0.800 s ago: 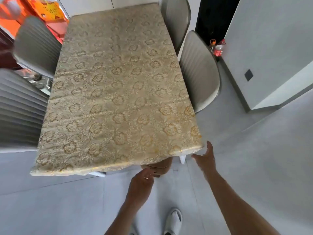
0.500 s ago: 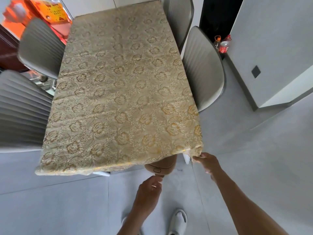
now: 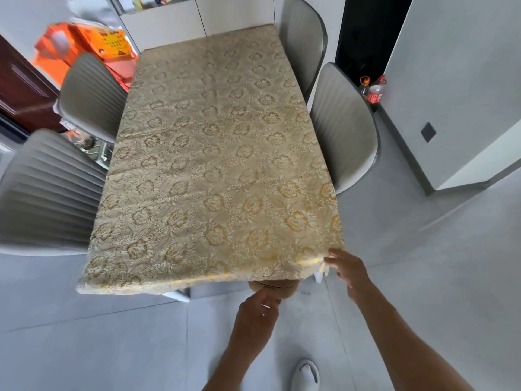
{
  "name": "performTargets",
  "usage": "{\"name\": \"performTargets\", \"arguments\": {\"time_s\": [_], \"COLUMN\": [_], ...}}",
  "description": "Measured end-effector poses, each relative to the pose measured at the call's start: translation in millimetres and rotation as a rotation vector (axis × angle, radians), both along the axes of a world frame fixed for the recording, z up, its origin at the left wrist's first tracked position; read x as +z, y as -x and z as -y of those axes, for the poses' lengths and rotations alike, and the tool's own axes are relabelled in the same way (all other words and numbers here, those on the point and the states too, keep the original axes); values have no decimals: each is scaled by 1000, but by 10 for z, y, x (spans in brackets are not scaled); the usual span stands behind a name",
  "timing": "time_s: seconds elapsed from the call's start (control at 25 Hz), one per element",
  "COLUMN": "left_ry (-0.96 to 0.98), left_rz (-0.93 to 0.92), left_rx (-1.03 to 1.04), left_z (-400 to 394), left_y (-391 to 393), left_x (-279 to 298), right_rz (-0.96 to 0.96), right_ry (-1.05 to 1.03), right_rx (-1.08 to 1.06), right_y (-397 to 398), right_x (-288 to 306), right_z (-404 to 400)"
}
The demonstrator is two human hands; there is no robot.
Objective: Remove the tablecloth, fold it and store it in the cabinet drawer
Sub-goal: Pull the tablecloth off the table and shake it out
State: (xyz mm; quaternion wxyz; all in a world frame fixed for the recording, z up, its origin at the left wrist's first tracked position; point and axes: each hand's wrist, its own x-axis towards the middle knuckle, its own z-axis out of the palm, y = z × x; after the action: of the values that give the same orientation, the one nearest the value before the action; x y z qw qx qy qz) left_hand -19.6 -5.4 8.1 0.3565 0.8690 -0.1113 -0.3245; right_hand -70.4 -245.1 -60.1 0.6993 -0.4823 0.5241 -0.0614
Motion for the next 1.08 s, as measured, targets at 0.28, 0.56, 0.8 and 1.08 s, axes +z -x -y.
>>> {"name": "performTargets", "arguments": {"time_s": [0.28, 0.56, 0.8, 1.08], "left_ry": [-14, 203, 485, 566], "left_rz": [325, 605, 466, 305], "left_rx": [-214, 189, 286, -103], "left_z": [105, 153, -325, -1397], "left_y": [258, 221, 294, 310], "left_x": [79, 632, 1040, 1539], "right_rz": [231, 512, 605, 227], "right_ry": [-20, -80, 42, 567], "right_rx": [96, 260, 407, 455], "right_y": [367, 408, 508, 370], "right_x": [841, 1736, 2163, 2102], "right_z": [-512, -1004, -1390, -1831]}}
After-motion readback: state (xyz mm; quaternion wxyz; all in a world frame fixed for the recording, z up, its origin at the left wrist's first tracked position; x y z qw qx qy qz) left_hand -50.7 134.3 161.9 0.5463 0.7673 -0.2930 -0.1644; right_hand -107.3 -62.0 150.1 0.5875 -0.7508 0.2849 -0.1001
